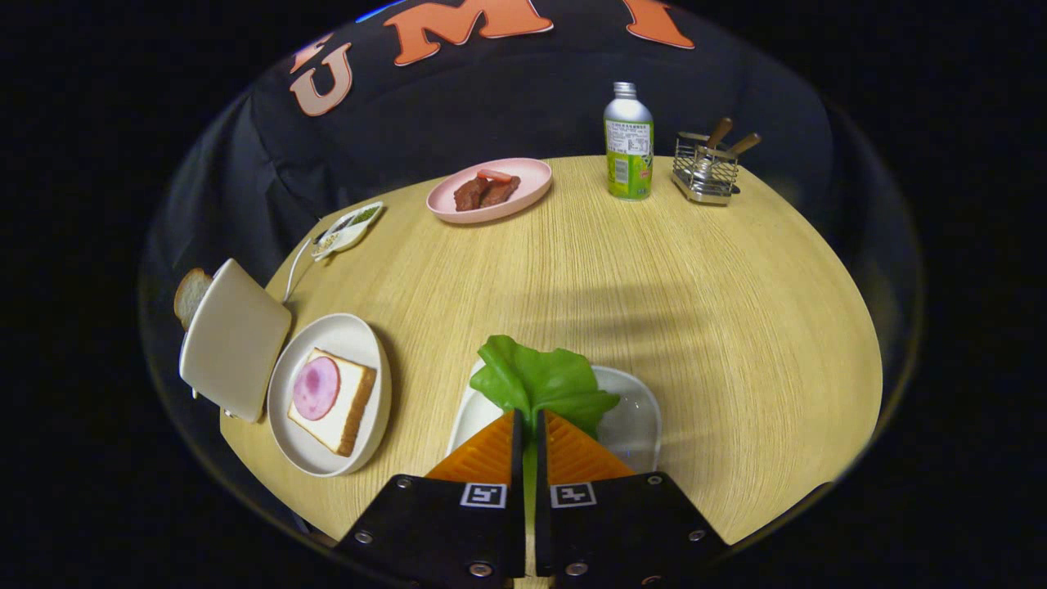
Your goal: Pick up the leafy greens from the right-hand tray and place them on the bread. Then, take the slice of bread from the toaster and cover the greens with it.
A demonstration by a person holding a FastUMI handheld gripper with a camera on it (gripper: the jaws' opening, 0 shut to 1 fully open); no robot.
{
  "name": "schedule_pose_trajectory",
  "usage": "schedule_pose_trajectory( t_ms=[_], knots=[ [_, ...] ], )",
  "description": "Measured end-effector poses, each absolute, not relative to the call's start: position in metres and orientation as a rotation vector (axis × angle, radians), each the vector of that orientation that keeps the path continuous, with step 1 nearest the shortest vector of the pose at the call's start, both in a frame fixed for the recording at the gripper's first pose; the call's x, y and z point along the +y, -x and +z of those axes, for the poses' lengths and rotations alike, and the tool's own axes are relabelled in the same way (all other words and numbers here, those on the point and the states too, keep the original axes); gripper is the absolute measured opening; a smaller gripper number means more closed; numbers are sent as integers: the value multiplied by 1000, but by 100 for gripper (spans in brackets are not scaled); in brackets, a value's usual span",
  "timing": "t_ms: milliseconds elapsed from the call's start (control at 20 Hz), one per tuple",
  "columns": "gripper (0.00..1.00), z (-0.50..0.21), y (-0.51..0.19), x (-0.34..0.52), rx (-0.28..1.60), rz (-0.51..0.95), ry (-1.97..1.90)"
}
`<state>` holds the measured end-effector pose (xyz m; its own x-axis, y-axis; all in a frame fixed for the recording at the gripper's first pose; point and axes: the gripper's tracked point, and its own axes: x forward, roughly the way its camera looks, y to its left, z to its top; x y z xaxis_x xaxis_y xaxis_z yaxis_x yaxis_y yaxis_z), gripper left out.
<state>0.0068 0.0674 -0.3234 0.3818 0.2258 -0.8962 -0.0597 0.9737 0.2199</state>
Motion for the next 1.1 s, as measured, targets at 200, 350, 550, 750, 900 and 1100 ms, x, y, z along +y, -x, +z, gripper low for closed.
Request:
schedule_pose_trajectory(
  t_ms=[200,350,550,750,900,1100],
  knots=[
    [5,-300,-10,88,1119,246,-186],
    [5,-282,-11,111,1093,307,-203],
    [5,-265,-14,147,1065,389,-196],
    [5,-263,-20,178,1058,443,-199],
    [5,-266,-23,199,1065,472,-195],
    [5,-273,-23,225,1088,501,-198]
  ],
)
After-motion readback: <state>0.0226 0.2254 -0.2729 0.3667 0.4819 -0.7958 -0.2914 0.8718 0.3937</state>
